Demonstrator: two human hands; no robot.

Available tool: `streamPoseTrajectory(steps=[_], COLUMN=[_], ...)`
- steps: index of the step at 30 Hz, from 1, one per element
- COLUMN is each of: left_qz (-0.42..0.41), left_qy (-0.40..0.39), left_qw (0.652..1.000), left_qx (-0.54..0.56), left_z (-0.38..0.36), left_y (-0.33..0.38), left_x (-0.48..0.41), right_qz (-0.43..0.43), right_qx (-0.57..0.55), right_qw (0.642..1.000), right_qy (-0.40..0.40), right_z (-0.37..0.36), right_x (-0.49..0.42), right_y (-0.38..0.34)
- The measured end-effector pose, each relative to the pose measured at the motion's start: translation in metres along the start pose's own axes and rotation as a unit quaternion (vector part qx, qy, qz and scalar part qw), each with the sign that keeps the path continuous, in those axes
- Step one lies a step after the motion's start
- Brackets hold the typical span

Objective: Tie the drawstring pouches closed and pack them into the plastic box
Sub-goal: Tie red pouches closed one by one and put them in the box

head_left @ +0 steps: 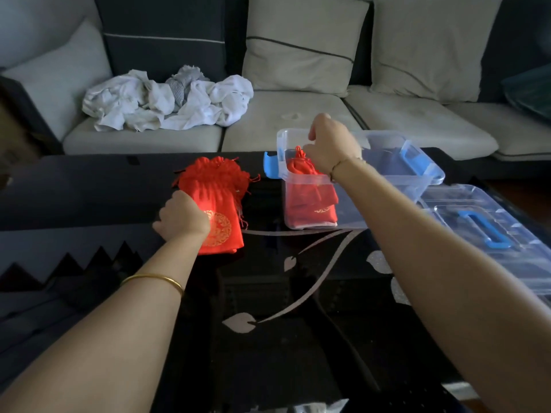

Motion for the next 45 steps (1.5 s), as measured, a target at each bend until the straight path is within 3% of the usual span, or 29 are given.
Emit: streamPoseTrajectory(steps=[2, 4, 7, 9, 12, 16, 21, 25, 30, 36, 45], left_qz=[-0.011, -0.024, -0.014, -0.019, -0.028, -0.034, 0.031, 0.044, 0.059, 0.059, 0.009], left_qy=[-0.020, -0.066, -0.168, -0.214, -0.261, -0.289, -0.281, -0.198, -0.180, -0.151, -0.087], left_qw=[0.994, 0.973, 0.921, 0.885, 0.852, 0.834, 0.776, 0.809, 0.778, 0.786, 0.885], left_qx=[0.109, 0.221, 0.350, 0.412, 0.453, 0.469, 0.564, 0.551, 0.599, 0.596, 0.457], left_z=[0.001, 0.005, 0.005, 0.008, 0.006, 0.006, 0.006, 0.004, 0.002, 0.004, 0.015], left_y=[0.001, 0.008, 0.024, 0.037, 0.052, 0.070, 0.074, 0.068, 0.076, 0.076, 0.059], left_x=[0.004, 0.018, 0.049, 0.075, 0.105, 0.128, 0.129, 0.119, 0.118, 0.112, 0.103], right_qz=[0.032, 0.049, -0.002, -0.032, -0.036, 0.008, -0.005, 0.006, -0.008, -0.017, -0.018], right_qx=[-0.094, -0.176, -0.247, -0.253, -0.267, -0.216, -0.188, -0.185, -0.196, -0.178, -0.066], right_qw=[0.995, 0.981, 0.950, 0.942, 0.935, 0.962, 0.972, 0.970, 0.970, 0.975, 0.996], right_qy=[0.008, -0.058, -0.192, -0.218, -0.230, -0.164, -0.138, -0.154, -0.140, -0.132, -0.053], right_z=[0.005, -0.003, -0.031, -0.040, -0.038, -0.021, -0.018, -0.021, -0.013, -0.010, 0.008], right_x=[0.031, 0.061, 0.097, 0.112, 0.124, 0.130, 0.133, 0.131, 0.125, 0.126, 0.124], right_y=[-0.008, -0.012, -0.001, 0.012, 0.027, 0.043, 0.067, 0.071, 0.081, 0.095, 0.097])
Point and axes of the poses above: each hand's wrist, its own x-axis away from the middle knuckle, its own z-axis out of the back of the hand, y = z × x, the point moved 6 cm from there along -x, towards the middle knuckle, and after that the axes turned 9 degrees about -z, right-handed, at the moved point
